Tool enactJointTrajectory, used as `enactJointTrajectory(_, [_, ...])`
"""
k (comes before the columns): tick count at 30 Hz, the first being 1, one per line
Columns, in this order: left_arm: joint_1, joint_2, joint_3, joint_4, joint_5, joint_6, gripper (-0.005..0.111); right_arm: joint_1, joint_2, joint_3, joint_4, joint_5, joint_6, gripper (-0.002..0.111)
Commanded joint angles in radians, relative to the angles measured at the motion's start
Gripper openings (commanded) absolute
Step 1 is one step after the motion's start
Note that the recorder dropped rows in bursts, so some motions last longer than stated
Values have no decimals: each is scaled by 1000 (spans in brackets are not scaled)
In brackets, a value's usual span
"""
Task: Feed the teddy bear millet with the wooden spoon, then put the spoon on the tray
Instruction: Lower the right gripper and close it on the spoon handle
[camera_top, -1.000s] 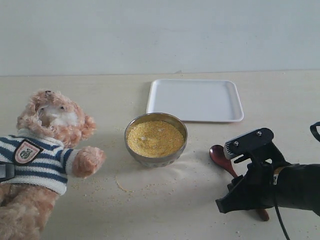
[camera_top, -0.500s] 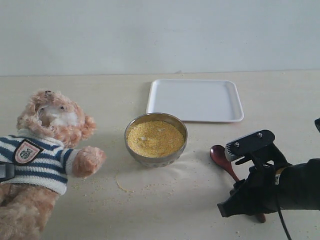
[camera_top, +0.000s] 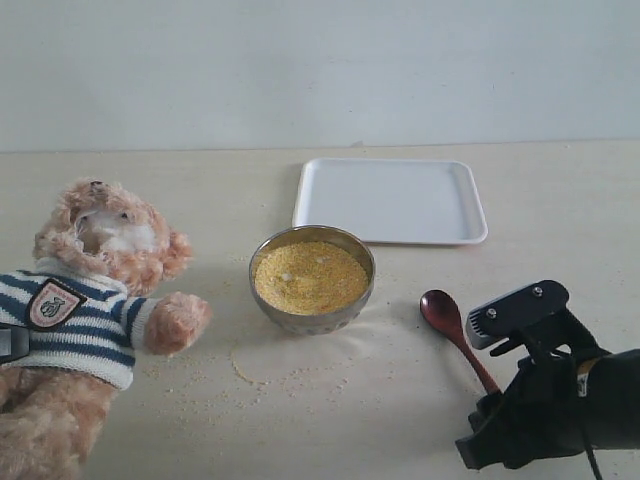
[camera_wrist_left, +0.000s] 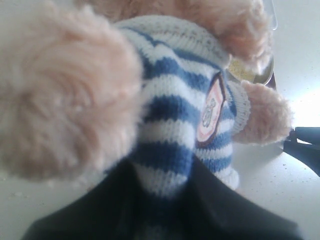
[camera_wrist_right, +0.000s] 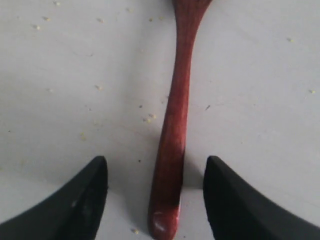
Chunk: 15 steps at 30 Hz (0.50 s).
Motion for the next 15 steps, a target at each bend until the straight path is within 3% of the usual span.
enactJointTrajectory(1, [3, -8, 2, -14, 4, 6, 5, -9, 23, 50, 18, 90, 13, 58])
enactJointTrajectory(5, [3, -8, 2, -14, 4, 6, 5, -7, 23, 50, 20, 110, 16, 53])
enactJointTrajectory(11, [3, -8, 2, -14, 4, 6, 5, -7, 23, 50, 25, 134, 16, 13])
enactJointTrajectory(15, [3, -8, 2, -14, 4, 6, 5, -7, 7, 45, 29, 136, 16, 5])
